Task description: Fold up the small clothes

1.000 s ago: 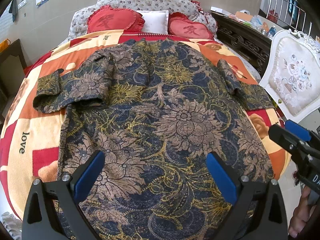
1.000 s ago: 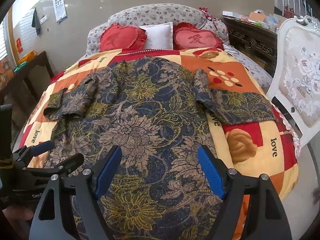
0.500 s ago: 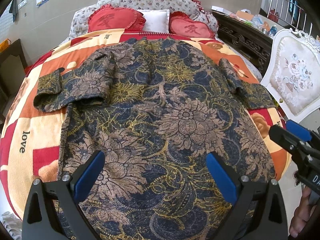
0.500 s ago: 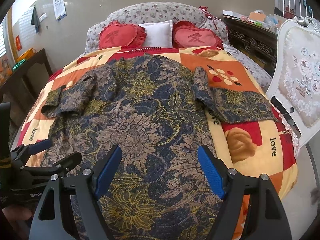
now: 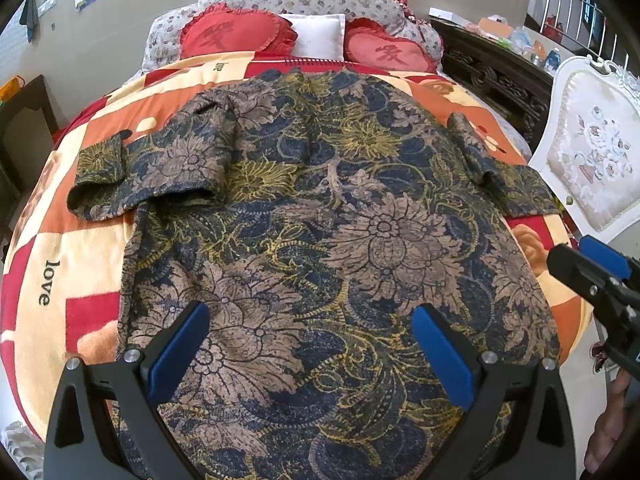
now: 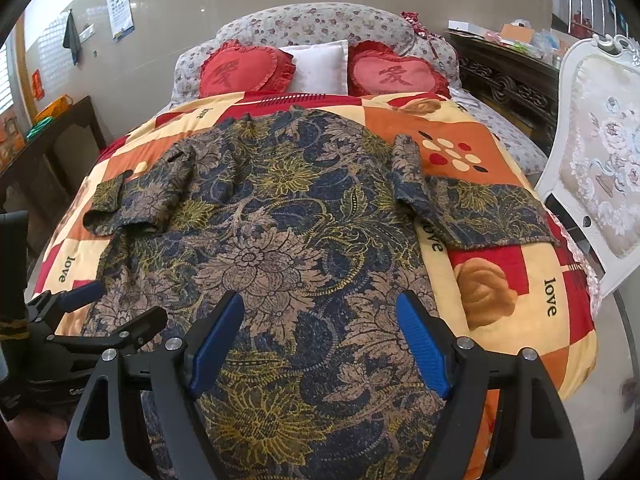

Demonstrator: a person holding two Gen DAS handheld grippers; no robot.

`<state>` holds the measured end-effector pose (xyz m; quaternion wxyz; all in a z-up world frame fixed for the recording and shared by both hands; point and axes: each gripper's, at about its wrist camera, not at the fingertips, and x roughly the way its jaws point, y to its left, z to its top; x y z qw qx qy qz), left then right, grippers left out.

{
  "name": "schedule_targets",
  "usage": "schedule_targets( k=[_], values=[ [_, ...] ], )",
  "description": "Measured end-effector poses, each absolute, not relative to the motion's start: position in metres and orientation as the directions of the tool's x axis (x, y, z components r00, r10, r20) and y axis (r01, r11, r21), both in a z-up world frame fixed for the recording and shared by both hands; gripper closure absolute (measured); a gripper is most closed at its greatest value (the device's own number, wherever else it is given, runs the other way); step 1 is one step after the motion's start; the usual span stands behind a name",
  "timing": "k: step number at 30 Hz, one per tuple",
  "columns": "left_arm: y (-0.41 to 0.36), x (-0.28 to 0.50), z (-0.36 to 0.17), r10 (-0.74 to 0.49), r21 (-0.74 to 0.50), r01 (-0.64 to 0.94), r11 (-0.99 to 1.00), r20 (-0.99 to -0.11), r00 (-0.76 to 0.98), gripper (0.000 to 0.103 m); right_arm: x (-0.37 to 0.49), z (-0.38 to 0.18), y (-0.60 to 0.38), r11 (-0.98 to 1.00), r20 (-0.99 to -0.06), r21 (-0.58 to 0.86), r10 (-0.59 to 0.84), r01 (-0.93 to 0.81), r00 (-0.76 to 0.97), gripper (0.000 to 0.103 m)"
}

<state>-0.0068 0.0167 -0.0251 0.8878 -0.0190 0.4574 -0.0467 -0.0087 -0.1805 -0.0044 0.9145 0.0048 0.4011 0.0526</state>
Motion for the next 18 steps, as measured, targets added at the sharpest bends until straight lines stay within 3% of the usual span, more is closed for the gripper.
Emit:
schedule_targets(
  k=[18],
  values=[
    [0.022,0.016,-0.043,-0.055,-0.044,0.033,0.998,-0.831,0.554,0.000,0.014,-0.011,-0.168,0.994,-0.754,0.036,0.095,-0.103,0.650,0.018]
  ],
)
